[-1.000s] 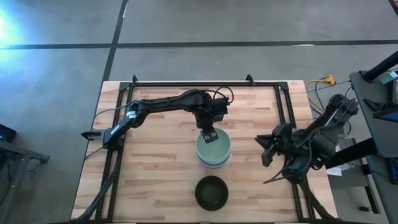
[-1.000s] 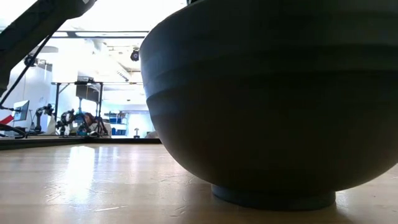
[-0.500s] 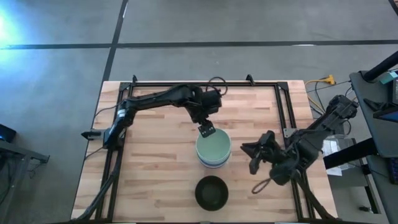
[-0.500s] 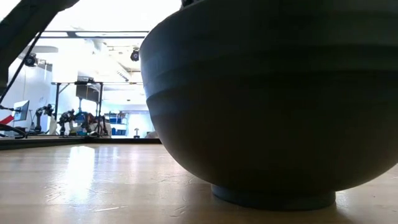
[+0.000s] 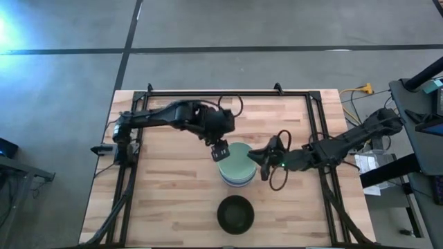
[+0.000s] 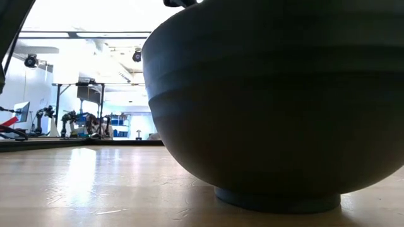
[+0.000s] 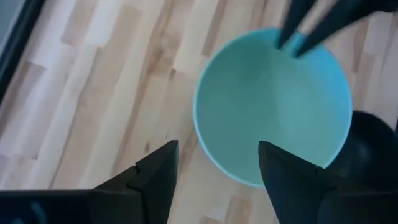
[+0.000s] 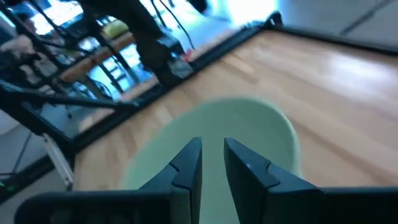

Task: Nest bowls inside each other
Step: Stack the light green bowl on the white bowl

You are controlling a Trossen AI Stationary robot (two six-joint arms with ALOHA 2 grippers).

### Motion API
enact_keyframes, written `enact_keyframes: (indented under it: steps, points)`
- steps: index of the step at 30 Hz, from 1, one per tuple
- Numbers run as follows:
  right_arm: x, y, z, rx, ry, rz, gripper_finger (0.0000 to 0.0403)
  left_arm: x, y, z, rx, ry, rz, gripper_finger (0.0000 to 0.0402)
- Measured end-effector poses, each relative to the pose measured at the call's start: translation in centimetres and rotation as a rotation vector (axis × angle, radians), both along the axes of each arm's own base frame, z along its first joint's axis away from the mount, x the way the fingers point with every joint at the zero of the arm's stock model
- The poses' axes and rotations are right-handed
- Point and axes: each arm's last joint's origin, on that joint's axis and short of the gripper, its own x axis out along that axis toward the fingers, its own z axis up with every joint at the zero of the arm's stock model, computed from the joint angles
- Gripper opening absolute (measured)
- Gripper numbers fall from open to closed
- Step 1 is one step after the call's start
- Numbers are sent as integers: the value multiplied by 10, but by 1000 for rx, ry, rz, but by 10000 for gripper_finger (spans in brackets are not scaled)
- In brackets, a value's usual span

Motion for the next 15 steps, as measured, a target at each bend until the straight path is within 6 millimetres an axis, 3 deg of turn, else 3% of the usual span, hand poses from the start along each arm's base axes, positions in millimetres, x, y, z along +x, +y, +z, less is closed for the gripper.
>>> enact_keyframes:
  steps: [5,15]
  points:
    - [-6,-2,-23,38,45,-23,63,-3,-13,-15,-2,-5,-1,205]
    - [-7,-2,6,42,-43,-4,63,-23,-16,-56,-31,-170,32,205]
